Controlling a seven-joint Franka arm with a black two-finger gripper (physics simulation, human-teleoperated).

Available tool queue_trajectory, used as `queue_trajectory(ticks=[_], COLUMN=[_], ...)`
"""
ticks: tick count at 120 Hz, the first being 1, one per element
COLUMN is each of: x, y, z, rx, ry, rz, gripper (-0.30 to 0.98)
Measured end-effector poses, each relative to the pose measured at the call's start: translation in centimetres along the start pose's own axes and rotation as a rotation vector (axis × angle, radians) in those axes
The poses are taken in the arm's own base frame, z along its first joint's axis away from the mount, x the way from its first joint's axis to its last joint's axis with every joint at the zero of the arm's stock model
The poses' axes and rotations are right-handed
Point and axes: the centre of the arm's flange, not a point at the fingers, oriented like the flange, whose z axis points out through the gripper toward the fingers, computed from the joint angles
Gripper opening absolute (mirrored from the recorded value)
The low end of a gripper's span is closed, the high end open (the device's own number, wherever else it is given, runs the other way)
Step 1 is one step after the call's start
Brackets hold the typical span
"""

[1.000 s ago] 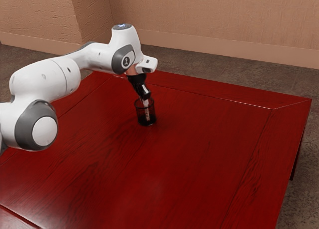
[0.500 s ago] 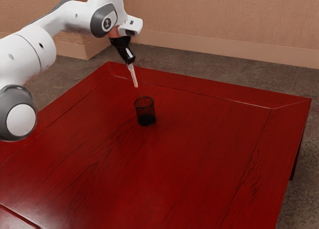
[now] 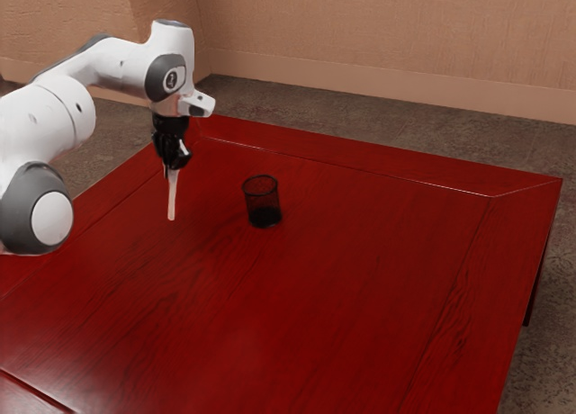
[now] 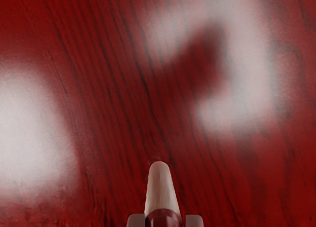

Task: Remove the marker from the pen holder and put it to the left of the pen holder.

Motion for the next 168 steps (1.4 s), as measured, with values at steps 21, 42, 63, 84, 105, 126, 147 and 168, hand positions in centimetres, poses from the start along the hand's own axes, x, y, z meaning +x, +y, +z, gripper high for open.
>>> queue_trajectory(ticks=[21,42,63,84,105,126,147,168], x=[0.9,1.2,1.6,2.0,2.1,1.1,-7.9,-14.4], y=[-0.5,-0.8,-0.7,-0.5,-0.4,1.2,6.7,13.8], z=[3.3,5.0,5.7,5.9,5.6,0.2,-14.9,-22.3], rx=[-0.014,-0.010,-0.010,-0.015,-0.013,-0.016,-0.010,0.007], ry=[-0.087,-0.128,-0.130,-0.114,-0.103,-0.043,0.075,0.150], rz=[-0.050,-0.087,-0.106,-0.119,-0.131,-0.119,-0.111,-0.078], gripper=[-0.10,-0.10,-0.04,0.29,0.51,0.61,0.65,0.67])
